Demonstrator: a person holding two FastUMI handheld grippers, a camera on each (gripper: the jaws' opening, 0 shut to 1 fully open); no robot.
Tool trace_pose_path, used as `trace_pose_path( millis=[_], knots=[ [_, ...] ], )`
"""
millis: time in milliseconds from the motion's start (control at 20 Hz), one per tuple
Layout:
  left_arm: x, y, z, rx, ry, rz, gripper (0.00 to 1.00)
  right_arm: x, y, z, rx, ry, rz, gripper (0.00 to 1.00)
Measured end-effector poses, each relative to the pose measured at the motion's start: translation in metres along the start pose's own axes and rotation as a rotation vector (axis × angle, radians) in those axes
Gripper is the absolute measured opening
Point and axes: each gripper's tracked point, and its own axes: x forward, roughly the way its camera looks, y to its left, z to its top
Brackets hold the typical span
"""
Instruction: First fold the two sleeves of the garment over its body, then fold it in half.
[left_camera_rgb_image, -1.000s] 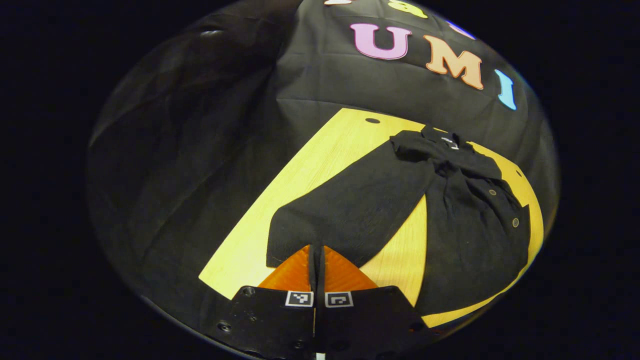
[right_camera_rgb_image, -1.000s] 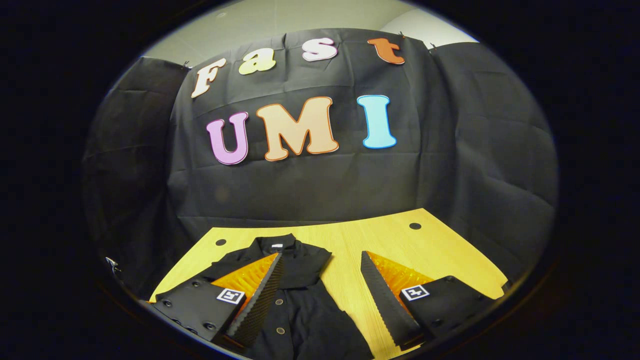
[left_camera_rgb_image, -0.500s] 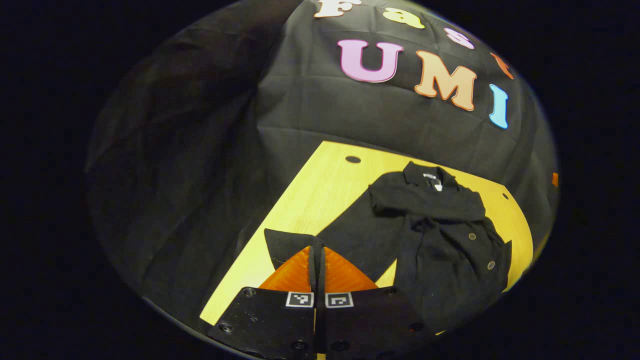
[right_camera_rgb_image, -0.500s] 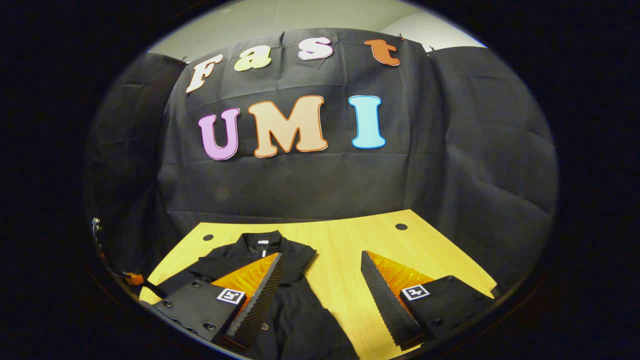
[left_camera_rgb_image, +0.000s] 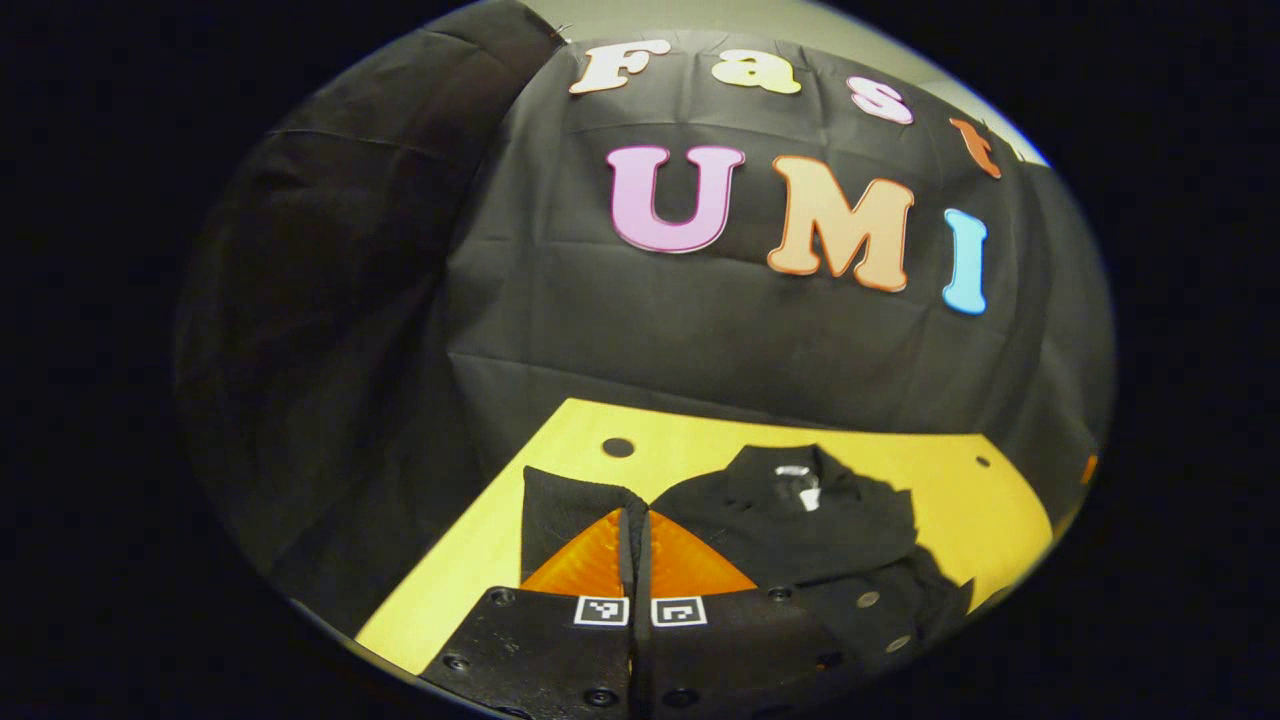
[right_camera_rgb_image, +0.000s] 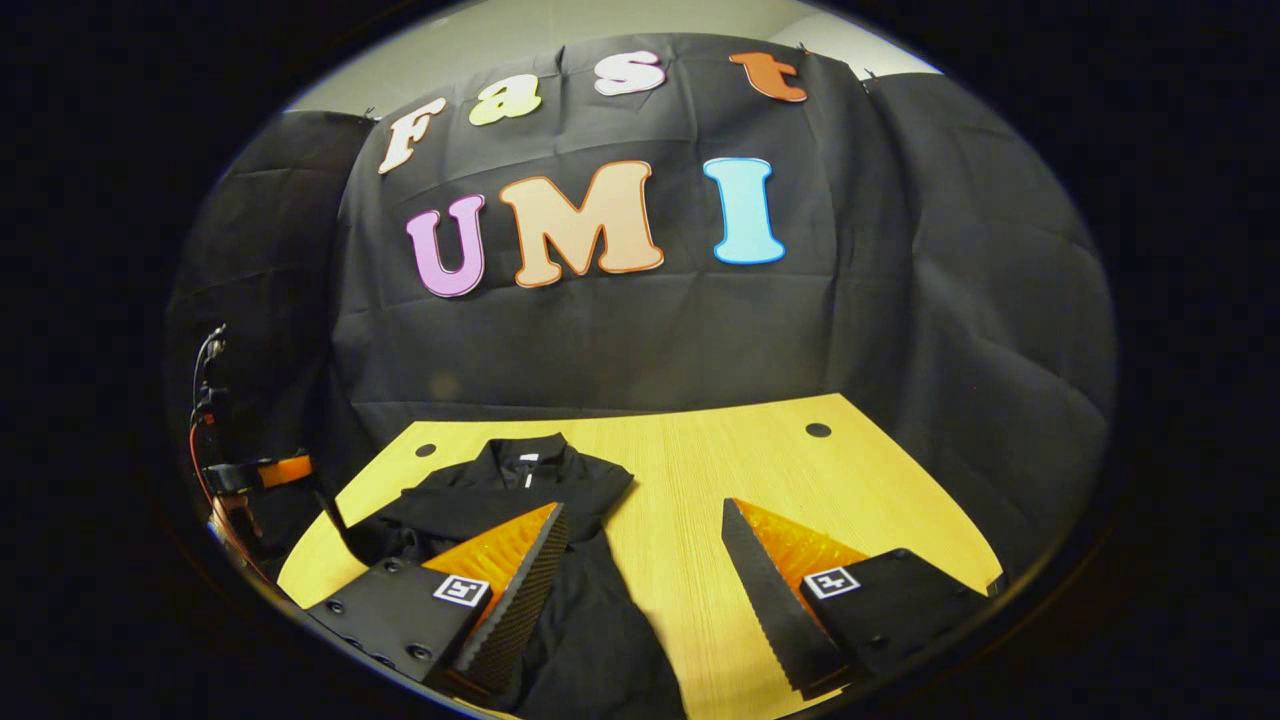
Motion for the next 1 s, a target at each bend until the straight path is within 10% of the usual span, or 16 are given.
trace_pose_path(
  millis=[1000],
  knots=[
    [0.083,-0.278,-0.081,0.144,0.166,-0.241,0.0,-0.015,-0.134,-0.023,0.102,0.056,-0.021,0.98]
  ],
)
